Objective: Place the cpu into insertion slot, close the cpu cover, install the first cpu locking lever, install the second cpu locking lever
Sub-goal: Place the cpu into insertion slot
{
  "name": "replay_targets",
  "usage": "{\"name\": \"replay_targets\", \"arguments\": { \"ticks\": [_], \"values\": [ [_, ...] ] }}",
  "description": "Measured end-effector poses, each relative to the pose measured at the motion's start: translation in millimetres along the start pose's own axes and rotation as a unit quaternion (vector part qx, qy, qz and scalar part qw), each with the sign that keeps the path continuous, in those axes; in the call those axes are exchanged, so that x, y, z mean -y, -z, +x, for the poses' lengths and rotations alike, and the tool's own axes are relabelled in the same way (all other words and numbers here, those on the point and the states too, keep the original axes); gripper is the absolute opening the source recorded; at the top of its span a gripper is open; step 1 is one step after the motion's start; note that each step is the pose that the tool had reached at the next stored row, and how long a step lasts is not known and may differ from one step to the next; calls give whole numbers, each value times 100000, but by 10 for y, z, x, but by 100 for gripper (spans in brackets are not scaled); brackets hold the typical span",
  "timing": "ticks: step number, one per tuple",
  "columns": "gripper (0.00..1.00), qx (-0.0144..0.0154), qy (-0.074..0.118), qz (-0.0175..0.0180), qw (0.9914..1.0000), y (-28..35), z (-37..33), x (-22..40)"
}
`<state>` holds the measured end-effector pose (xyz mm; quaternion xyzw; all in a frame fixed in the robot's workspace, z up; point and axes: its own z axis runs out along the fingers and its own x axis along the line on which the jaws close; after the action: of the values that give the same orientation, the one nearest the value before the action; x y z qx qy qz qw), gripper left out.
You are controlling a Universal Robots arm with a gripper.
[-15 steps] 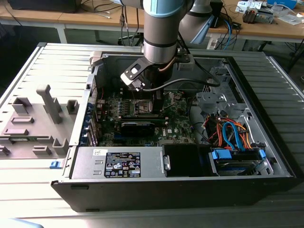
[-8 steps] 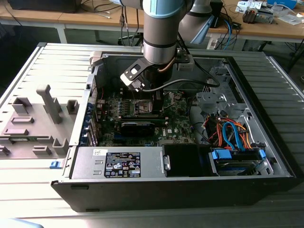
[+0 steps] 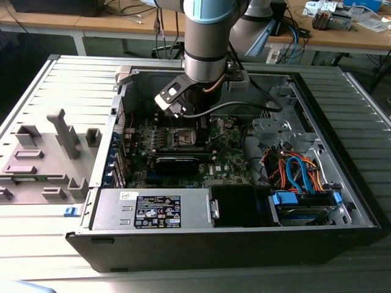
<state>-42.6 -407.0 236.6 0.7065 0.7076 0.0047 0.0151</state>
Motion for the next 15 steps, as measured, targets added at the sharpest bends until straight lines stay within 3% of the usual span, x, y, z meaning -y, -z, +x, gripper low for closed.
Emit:
{"name": "replay_targets", "arguments": {
  "ticks": [15],
  "values": [
    [55, 31, -3, -3, 100000, -28, 29, 1]
  ]
}}
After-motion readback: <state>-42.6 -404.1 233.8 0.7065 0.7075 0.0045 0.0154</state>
